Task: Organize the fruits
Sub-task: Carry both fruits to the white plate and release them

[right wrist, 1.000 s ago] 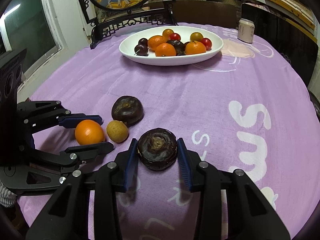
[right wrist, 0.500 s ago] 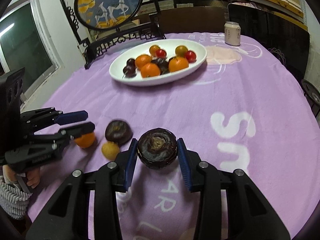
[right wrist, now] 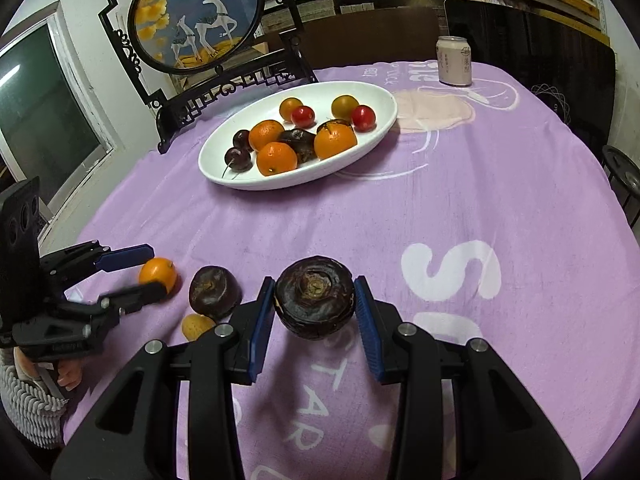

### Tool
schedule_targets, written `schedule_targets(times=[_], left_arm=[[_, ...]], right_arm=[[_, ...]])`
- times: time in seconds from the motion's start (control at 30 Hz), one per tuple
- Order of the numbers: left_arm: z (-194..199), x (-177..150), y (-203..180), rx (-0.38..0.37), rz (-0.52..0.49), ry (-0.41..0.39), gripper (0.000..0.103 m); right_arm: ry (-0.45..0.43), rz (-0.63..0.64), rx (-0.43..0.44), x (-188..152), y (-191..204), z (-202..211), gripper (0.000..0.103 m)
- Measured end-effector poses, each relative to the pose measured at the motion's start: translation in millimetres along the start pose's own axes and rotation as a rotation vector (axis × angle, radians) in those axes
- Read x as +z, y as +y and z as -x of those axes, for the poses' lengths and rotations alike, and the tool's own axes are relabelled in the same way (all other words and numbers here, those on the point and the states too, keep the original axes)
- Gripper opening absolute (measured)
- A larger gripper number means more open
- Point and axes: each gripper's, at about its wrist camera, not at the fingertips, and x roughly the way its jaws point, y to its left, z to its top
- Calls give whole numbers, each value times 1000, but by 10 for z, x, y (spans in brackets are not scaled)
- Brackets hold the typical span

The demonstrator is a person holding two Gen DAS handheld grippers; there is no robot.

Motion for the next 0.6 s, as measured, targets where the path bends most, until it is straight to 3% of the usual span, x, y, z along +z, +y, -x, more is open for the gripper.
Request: schedule_targets(times=[0.1, 0.2, 0.27, 0.33, 0.6], left_arm=[[-56, -36, -55, 56, -36, 13, 62], [-95, -35, 26, 48, -5, 28, 61], [-144, -28, 119, 37, 32, 45, 45], [-189, -22, 194, 23, 63, 61, 37], [-109, 48, 163, 31, 52, 26, 36]], right_arm=[[-23, 2, 4, 3, 2, 56, 40], [-17, -2, 4, -10, -10, 41, 40], [-14, -2, 4, -14, -9, 31, 40], [-18, 3, 2, -16, -1, 40, 40], [-18, -1, -5, -9, -12, 23, 40]])
